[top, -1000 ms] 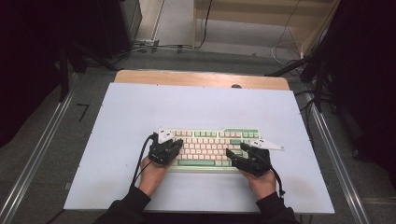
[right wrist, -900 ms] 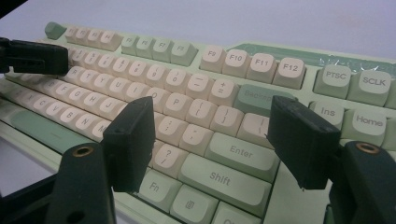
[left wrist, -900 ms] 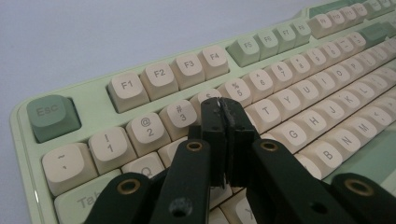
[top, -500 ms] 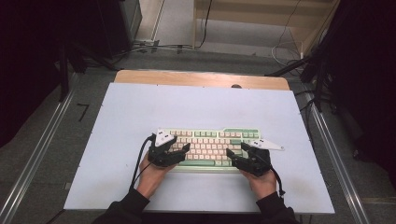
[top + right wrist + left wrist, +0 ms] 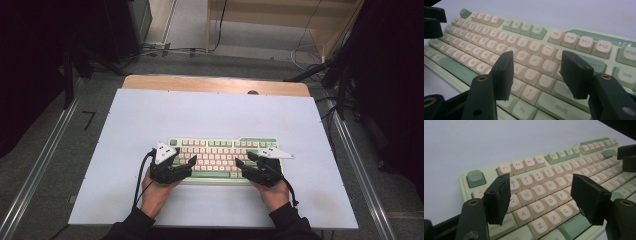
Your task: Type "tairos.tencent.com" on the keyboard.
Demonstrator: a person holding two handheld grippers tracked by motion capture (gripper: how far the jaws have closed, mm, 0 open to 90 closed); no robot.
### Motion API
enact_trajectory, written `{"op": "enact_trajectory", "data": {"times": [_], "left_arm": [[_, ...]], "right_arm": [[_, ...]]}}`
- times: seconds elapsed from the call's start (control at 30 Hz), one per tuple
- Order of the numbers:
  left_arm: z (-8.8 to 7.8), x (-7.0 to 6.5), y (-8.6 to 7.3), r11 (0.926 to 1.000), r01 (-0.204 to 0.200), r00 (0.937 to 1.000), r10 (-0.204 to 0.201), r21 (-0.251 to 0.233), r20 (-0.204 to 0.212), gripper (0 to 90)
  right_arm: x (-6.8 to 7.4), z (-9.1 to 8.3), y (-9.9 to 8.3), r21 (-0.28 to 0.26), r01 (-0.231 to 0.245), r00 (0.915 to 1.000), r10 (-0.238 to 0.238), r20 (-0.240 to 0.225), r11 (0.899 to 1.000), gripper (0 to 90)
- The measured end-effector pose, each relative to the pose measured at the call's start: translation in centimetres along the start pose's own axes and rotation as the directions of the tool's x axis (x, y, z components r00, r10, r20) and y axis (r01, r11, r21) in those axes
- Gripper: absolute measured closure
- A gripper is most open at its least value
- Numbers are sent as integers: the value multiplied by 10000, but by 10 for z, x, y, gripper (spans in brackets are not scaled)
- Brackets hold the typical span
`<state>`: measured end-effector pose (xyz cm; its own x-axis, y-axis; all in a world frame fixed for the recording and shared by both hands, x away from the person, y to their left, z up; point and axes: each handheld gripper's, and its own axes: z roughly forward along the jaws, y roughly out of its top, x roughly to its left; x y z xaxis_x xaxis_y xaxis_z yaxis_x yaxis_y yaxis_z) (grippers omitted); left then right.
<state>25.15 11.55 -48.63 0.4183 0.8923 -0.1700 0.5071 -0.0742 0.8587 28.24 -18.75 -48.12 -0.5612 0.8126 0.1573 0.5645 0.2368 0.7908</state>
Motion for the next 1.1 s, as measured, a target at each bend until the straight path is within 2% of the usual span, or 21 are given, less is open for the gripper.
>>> {"op": "enact_trajectory", "data": {"times": [0.4,0.6,0.73,0.93,1.1], "left_arm": [[-16,10,-9,9995,324,9980,-325,-10,-537,329],[-21,13,-12,9990,447,9966,-448,-18,-695,329],[-24,15,-13,9986,520,9957,-523,-56,-771,334],[-28,17,-15,9980,624,9944,-625,-40,-856,341],[-30,18,-16,9976,686,9935,-688,-59,-903,341]], "right_arm": [[16,15,7,94,540,9966,-533,-629,9985,527],[22,21,9,136,778,9935,-764,-841,9969,653],[28,25,9,214,1008,9896,-980,-1050,9947,748],[36,33,8,551,1351,9795,-1249,-1583,9893,859],[42,35,7,584,1658,9721,-1532,-1775,9844,874]]}}
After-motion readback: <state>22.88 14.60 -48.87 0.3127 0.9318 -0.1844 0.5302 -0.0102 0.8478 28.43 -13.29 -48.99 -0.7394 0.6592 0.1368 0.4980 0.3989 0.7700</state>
